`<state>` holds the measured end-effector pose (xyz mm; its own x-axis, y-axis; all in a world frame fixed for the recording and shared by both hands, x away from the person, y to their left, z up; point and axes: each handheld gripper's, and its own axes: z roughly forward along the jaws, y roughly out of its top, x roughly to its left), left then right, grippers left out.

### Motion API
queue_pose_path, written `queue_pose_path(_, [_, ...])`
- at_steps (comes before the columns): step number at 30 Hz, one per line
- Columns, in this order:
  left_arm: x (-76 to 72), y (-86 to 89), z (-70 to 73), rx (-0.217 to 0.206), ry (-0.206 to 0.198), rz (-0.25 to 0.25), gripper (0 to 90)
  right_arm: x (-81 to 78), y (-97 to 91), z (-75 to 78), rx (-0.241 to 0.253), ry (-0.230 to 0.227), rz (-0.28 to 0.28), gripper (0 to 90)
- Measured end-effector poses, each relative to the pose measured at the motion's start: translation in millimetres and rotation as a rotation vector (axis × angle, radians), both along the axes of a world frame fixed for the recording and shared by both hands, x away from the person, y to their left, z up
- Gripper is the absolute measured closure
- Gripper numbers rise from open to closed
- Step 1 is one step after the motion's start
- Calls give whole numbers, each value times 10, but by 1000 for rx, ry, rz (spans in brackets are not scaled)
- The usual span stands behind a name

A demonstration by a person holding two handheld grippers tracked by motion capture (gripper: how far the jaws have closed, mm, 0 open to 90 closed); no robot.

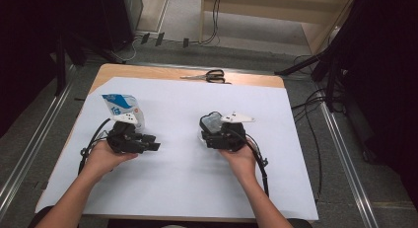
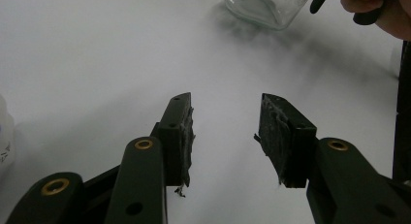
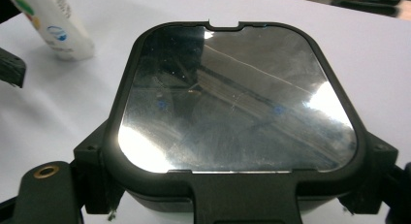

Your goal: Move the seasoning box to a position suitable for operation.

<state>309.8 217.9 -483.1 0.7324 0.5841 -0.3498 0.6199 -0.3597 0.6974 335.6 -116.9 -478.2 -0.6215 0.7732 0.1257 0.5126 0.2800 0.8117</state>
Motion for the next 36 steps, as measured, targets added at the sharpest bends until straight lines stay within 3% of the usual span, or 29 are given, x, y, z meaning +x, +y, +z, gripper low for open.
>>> queue_pose_path(13, [-8,-71,-34,6,11,-25,545,-27,404,-166,-18,10,71,162])
queue_pose_path(15, [-9,-74,-36,8,8,-27,544,-54,438,-176,-36,-15,69,162])
queue_pose_path(18, [-8,-75,-37,7,8,-24,539,-73,436,-190,-35,-14,66,160])
queue_pose_path(21, [0,-78,-40,7,7,-23,530,-70,428,-207,-33,5,80,141])
queue_pose_path(22, [1,-80,-41,5,9,-22,525,-73,441,-224,-35,31,84,122])
queue_pose_path(24, [2,-84,-42,3,8,-22,523,-74,448,-229,-39,33,86,118])
queue_pose_path(26, [5,-84,-42,1,6,-18,517,-66,431,-210,-21,42,91,112])
queue_pose_path(29, [13,-80,-41,1,1,-19,511,-87,408,-148,-12,22,100,112])
queue_pose_path(33, [26,-80,-40,-9,-9,-20,499,-132,301,1,45,21,105,136])
queue_pose_path(36, [29,-86,-38,-4,-23,-24,498,-188,209,103,52,10,118,162])
